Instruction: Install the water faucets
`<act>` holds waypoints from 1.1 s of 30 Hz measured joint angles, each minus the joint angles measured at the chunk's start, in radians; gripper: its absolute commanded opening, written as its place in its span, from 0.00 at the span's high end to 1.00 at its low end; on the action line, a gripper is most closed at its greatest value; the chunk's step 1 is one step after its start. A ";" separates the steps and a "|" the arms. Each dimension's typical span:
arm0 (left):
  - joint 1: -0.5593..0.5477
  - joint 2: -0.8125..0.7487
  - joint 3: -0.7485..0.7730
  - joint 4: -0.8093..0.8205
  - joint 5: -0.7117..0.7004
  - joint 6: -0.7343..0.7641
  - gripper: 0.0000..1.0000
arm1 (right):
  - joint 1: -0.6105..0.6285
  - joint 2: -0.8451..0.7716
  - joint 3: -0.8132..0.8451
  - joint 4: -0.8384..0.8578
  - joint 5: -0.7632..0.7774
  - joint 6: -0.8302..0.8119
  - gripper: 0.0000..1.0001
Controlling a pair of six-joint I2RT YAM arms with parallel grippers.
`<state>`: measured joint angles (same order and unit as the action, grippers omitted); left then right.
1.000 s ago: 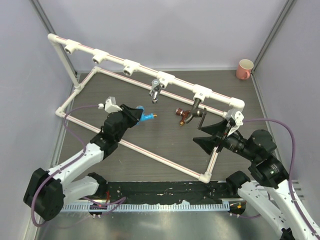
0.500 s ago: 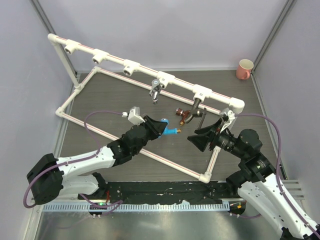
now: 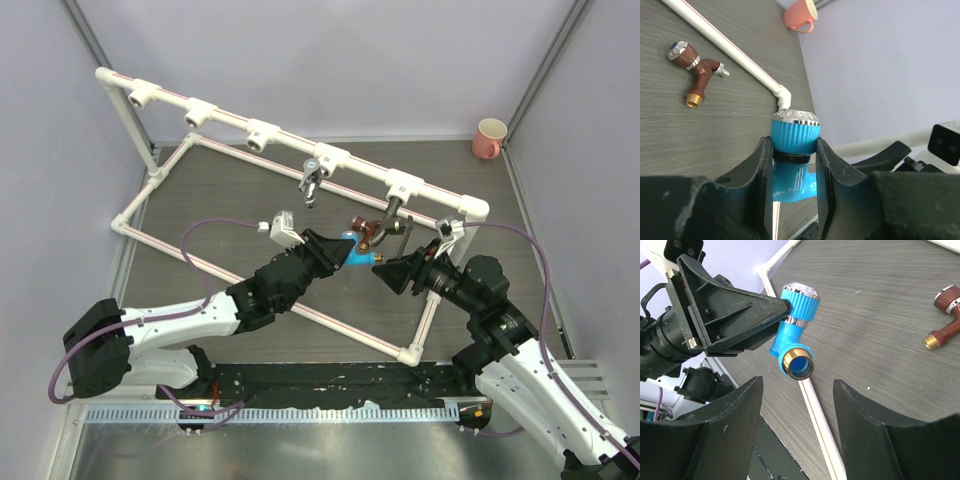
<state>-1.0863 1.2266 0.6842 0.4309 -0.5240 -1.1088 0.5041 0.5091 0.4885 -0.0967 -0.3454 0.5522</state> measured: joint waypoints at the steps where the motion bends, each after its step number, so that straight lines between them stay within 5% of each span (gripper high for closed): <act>1: -0.002 0.002 0.003 0.006 0.000 0.002 1.00 | 0.000 0.002 -0.004 0.006 0.002 0.005 0.38; 14: -0.045 0.020 0.030 0.051 -0.008 0.050 1.00 | 0.000 0.020 -0.028 0.087 0.003 0.057 0.49; 17: -0.053 0.031 0.033 0.054 -0.007 0.055 1.00 | 0.000 0.019 -0.028 0.093 0.003 0.063 0.61; 21: -0.055 0.035 0.033 0.060 -0.009 0.069 0.99 | 0.000 0.019 -0.028 0.098 0.002 0.079 0.90; 23: -0.056 0.035 0.033 0.066 -0.009 0.073 0.91 | 0.000 0.019 -0.028 0.101 0.002 0.082 0.99; 28: -0.058 0.034 0.032 0.088 -0.010 0.107 0.45 | 0.000 0.011 -0.028 0.105 0.003 0.081 0.99; 33: -0.054 -0.032 -0.010 0.114 -0.006 0.176 0.18 | 0.003 -0.010 -0.027 0.091 0.011 0.077 0.99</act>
<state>-1.1400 1.1950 0.6743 0.5449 -0.5297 -0.9329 0.5068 0.4992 0.4610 -0.0059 -0.3344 0.6289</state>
